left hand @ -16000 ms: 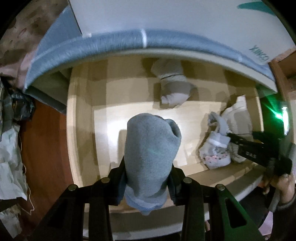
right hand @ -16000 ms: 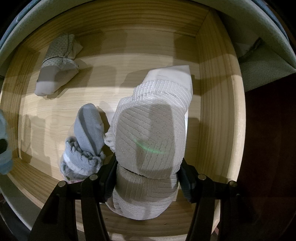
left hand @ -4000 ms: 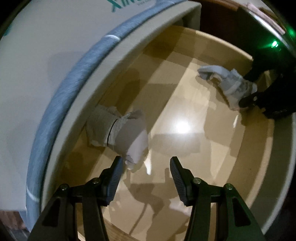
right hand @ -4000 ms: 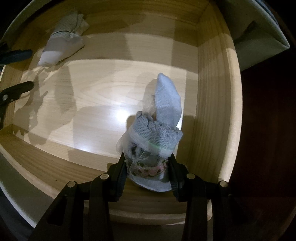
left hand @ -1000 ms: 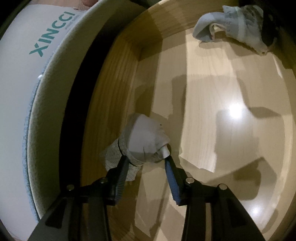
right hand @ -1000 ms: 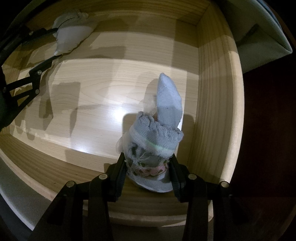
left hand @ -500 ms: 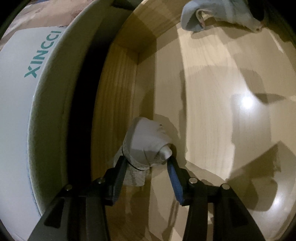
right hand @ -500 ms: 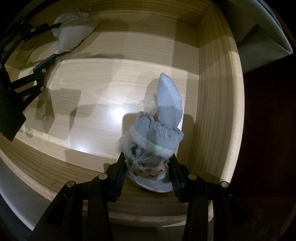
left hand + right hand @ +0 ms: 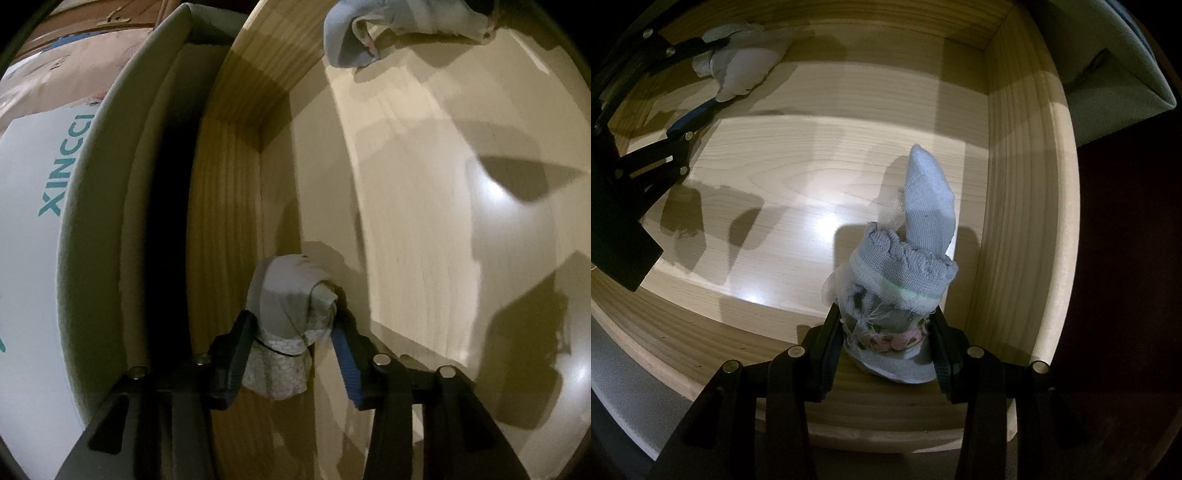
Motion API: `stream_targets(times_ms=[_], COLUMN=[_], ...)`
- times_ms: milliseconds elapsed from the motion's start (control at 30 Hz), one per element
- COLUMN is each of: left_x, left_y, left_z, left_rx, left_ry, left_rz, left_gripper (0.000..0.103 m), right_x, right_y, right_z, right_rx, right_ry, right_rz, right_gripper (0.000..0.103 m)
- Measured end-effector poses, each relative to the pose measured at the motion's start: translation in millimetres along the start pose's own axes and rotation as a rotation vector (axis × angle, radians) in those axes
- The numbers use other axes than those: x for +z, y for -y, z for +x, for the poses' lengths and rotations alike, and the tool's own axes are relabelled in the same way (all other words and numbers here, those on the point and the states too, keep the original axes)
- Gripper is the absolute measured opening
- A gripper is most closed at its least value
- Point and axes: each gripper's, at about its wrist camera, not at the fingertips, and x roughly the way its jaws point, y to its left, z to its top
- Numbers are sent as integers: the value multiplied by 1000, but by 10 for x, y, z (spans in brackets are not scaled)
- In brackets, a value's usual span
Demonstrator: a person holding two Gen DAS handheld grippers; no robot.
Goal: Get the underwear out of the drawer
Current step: 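Close the left gripper on the waistband of the grey hexagon-print underwear, then lift the grey underwear with the left gripper while the right gripper holds the sock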
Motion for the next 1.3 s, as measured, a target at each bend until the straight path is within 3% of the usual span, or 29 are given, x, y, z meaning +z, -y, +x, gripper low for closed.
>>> stream_targets(times_ms=[300,767,1000,1300], left_x=[30,-67,-99,-220], left_y=[-30,-61,-176,-348], left_z=[85,-210,-226,-233], left_rx=[-33,-166,-274,-450], left_ry=[-14,-53,-115,-233], left_rz=[-22,-64,-129,-317], left_gripper=[27,26,26,26], right_x=[2,1,4,5], right_y=[-4,-7,-8,-9], right_z=[-2,-6,-5,-6], right_rx=[0,-1,0,3], right_ry=[0,-1,-1,0], right_rz=[0,1,-1,0], right_gripper=[40,40,41,42])
